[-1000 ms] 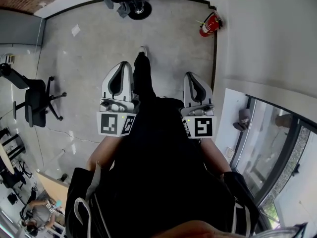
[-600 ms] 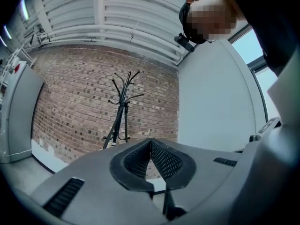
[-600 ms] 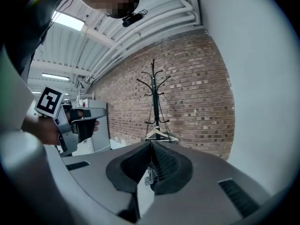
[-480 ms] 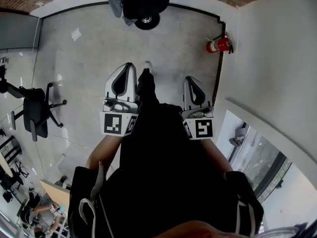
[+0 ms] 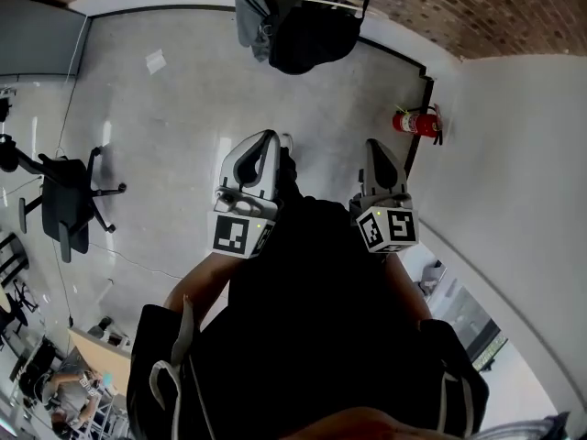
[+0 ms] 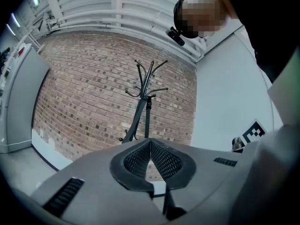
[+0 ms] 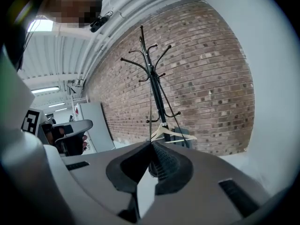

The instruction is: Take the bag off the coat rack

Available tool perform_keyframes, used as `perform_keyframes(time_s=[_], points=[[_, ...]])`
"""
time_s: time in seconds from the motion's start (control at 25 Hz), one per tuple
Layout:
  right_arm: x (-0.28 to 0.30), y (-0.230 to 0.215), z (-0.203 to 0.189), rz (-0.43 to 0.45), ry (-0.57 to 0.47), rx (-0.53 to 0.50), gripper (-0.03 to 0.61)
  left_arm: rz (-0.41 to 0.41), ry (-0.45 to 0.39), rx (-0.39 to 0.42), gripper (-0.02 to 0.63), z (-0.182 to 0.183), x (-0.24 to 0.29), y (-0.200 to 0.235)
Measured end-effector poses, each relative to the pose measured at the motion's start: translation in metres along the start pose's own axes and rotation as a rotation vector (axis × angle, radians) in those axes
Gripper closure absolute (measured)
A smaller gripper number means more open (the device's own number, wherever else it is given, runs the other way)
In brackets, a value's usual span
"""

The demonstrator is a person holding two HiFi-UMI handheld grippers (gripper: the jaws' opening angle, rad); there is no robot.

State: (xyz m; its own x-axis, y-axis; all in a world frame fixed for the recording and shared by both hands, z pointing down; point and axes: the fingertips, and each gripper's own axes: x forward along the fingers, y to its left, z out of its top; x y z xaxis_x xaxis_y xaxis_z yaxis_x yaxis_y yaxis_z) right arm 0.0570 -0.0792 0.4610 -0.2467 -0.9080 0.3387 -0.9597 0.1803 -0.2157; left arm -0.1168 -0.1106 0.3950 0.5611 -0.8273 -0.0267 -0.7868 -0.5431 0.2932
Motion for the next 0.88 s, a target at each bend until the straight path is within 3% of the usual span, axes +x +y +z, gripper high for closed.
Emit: perform_keyframes(time_s=[0.28, 0.52, 0.64, 0.88], points=[[0.049, 0.017, 0.028, 0.008, -0.046, -0.026, 0.558, -0.028, -0.008, 0.024, 0.595, 0.016, 0.03, 0.033], [0.055, 0.024, 0.048, 0.048, -0.104, -0.036, 0.558, -0.073, -0.018, 0.048, 0.595, 0.02, 0.05, 0.019], [0.05, 0.024, 0.057, 0.058, -0.121, -0.082, 0.558, -0.09, 0.019, 0.062, 0.595, 0.009, 0.05, 0.006], [0.053, 0.011, 0.086, 0.083, -0.192, -0.168, 0.558, -0.022, -0.012, 0.108, 0.595, 0.017, 0.065, -0.003]])
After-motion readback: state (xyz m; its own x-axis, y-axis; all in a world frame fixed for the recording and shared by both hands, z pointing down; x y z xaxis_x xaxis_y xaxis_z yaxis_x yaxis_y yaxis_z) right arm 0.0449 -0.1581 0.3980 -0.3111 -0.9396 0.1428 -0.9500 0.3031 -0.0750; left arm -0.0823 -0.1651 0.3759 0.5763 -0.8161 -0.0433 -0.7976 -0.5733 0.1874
